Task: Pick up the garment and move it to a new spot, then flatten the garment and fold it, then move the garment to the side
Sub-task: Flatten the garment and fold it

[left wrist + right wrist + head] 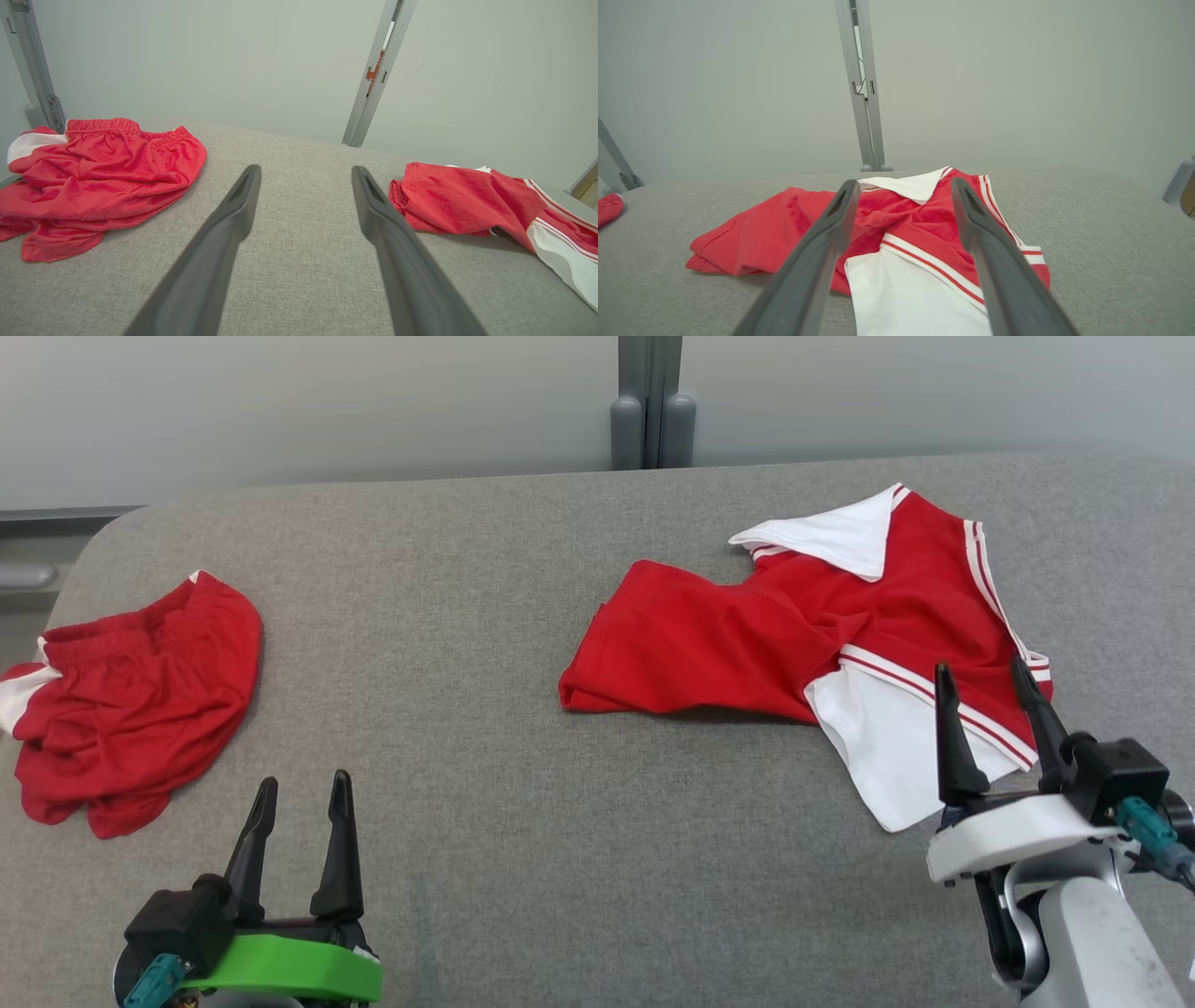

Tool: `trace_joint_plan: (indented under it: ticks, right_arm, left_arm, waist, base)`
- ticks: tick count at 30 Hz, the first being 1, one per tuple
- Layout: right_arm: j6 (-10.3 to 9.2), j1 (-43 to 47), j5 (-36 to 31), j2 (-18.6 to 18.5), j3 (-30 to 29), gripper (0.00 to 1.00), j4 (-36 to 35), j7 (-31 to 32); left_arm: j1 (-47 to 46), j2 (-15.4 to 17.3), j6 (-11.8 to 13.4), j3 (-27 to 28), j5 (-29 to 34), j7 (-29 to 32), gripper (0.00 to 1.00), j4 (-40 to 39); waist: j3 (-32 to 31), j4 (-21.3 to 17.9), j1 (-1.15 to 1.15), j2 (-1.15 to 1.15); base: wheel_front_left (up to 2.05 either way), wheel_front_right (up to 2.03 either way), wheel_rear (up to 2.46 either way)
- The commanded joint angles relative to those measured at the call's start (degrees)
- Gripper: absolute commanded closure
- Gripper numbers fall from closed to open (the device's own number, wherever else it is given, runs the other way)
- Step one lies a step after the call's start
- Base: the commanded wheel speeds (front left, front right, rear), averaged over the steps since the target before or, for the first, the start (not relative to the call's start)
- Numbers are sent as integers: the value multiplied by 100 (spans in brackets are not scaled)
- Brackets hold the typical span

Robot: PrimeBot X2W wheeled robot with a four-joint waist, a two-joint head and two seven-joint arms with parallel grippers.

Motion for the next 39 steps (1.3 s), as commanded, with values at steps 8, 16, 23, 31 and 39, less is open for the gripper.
trace_joint_plan:
  ticks: [8,16,23,31,39]
  right_arm:
    - [-8,641,-227,207,136,0,-631,233]
    - [-8,717,-275,244,230,0,-840,295]
    - [-8,530,-262,247,369,0,-892,336]
    - [-8,344,-134,249,541,0,-847,288]
    - [-8,232,42,251,591,0,-735,166]
  left_arm:
    - [104,65,-12,15,96,-1,0,48]
    - [-340,121,-13,-295,-57,180,0,344]
    - [-1482,291,-14,-870,-589,862,0,1109]
    - [-2604,334,-14,-1491,-1346,1190,0,2257]
    - [-3271,437,-14,-1798,-1548,1441,0,3188]
  waist:
    - [-44,-134,0,0]
    - [29,-295,0,0]
    - [260,-617,0,0]
    - [627,-1211,0,0]
    - [902,-1704,0,0]
  base:
    - [0,0,0]
    - [0,0,0]
    - [0,0,0]
    - [0,0,0]
    - [0,0,0]
